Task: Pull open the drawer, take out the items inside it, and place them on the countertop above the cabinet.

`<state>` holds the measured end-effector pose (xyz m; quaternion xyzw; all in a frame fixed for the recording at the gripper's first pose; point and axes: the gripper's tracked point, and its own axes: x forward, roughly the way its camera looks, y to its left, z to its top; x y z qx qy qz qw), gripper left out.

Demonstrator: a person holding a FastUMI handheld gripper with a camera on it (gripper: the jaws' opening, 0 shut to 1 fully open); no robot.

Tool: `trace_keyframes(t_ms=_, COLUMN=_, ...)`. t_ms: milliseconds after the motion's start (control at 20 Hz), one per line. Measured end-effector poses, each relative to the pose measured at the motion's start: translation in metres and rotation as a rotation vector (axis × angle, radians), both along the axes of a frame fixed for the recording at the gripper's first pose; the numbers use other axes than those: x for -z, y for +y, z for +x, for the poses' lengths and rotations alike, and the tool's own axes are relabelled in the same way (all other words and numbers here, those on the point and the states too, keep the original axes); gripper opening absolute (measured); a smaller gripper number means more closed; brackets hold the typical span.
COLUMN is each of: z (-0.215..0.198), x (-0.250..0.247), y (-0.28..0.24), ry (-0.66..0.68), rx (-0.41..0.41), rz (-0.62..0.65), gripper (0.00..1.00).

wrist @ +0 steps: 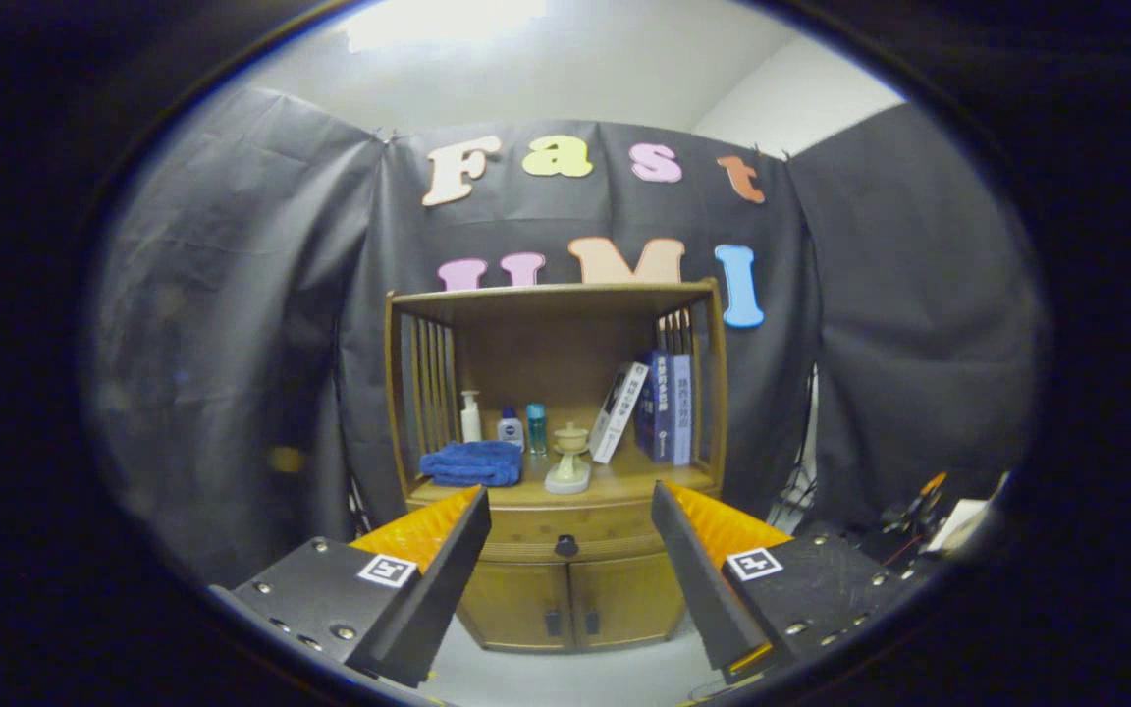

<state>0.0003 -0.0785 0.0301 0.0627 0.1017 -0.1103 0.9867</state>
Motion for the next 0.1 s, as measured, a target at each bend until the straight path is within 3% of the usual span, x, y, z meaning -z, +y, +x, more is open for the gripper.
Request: trace_keyframes(t_ms=100, z=0.0031, x=-0.0029, y=0.0057, ry=-0.005, rx=-0.015, rz=-0.052, gripper=0.99)
